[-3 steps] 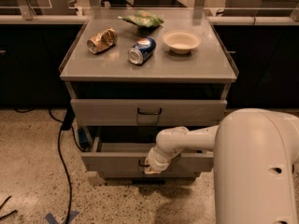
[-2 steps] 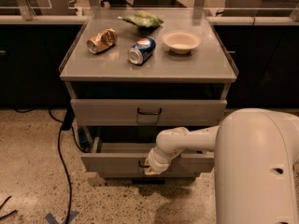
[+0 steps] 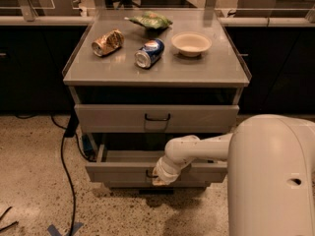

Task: Open middle drawer

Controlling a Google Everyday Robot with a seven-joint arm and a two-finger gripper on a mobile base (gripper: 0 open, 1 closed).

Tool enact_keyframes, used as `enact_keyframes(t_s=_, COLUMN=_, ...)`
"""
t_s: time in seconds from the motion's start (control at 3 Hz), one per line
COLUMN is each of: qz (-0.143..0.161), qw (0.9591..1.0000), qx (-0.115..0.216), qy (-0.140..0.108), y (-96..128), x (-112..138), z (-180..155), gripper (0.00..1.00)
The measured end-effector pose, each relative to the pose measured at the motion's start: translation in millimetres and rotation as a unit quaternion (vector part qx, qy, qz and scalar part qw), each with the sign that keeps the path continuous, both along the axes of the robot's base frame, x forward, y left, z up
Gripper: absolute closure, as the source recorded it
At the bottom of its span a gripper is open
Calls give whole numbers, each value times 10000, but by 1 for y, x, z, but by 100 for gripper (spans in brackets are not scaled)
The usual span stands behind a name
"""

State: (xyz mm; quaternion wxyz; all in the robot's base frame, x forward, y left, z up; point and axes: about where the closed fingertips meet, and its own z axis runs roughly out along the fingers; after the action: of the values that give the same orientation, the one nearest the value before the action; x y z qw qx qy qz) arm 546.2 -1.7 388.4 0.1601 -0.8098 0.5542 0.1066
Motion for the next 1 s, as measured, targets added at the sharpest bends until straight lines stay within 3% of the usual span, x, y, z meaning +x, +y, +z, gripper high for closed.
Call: enact_keyframes(t_s=1.0, qz=53, qw=9999, qx=-23, qy=82, y=0, x=-9, z=-1, gripper=100)
